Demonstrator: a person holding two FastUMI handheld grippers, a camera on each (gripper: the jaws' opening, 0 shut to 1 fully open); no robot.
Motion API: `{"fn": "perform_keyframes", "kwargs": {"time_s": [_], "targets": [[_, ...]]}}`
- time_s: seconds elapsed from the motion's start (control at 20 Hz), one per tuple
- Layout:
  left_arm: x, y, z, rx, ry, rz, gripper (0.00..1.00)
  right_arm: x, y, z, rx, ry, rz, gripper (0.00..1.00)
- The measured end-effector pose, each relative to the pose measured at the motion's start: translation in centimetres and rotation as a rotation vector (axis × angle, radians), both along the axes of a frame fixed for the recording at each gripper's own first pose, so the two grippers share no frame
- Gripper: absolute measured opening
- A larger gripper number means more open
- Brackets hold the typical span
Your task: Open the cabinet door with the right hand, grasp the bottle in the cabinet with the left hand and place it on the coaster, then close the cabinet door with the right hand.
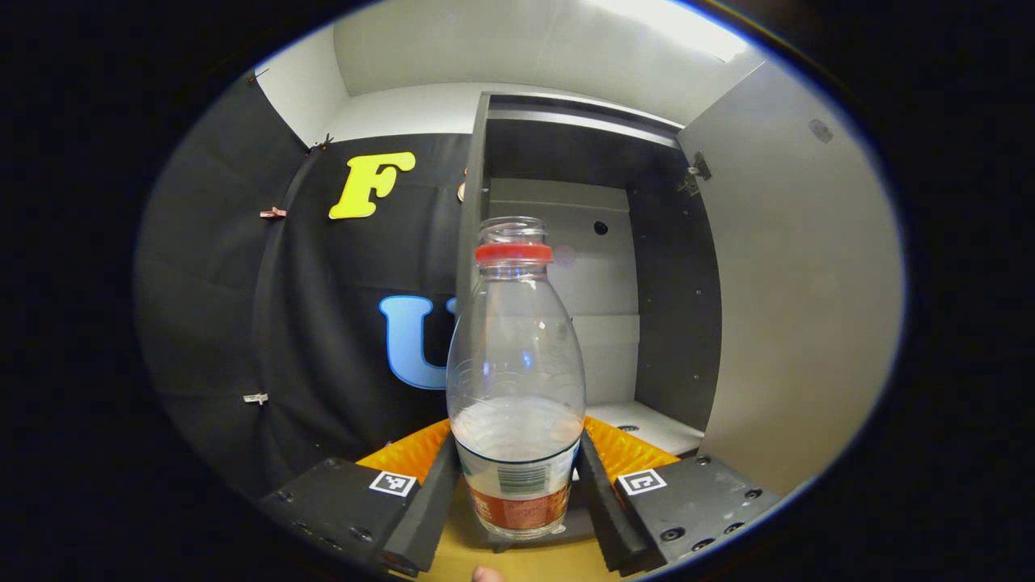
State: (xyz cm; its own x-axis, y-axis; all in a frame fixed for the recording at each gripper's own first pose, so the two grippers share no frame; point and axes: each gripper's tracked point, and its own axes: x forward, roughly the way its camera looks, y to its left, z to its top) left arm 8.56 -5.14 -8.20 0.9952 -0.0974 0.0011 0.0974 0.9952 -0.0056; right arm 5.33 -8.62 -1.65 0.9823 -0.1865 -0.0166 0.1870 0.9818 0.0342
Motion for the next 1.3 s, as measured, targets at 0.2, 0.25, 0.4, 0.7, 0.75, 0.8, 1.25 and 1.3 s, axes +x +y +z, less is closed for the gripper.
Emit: {"fn": "perform_keyframes", "kwargs": {"time_s": [0.2,0.25,0.4,0.7,0.75,0.8,1.25,1.3], "targets": [[-3.3,3.2,-2.9,0.032,-0.007,0.030,0.76,0.2,-0.6,0.3,-0.043,-0.012,-0.023,0.98],[-4.1,3.7,-3.3,0.042,-0.030,0.031,0.76,0.3,-0.7,0.3,-0.047,-0.014,-0.030,0.98],[-6.3,4.1,-5.5,0.055,-0.091,0.014,0.76,0.4,-0.5,0.5,-0.046,-0.021,-0.039,0.99],[-9.5,4.1,-13.3,0.042,-0.071,-0.042,0.76,0.4,-0.2,1.0,-0.007,-0.045,-0.051,0.98],[-10.0,3.8,-14.9,0.033,-0.052,-0.060,0.76,0.4,-0.3,1.1,0.004,-0.048,-0.061,0.98],[-10.6,3.7,-16.7,0.029,-0.032,-0.074,0.76,0.3,-0.4,1.2,0.006,-0.051,-0.071,0.99],[-12.2,3.6,-28.7,0.014,0.101,-0.125,0.76,-0.2,-1.9,1.2,0.024,-0.045,-0.161,0.99],[-12.2,3.6,-29.6,0.012,0.111,-0.128,0.76,-0.3,-2.1,1.2,0.018,-0.043,-0.169,0.99]]}}
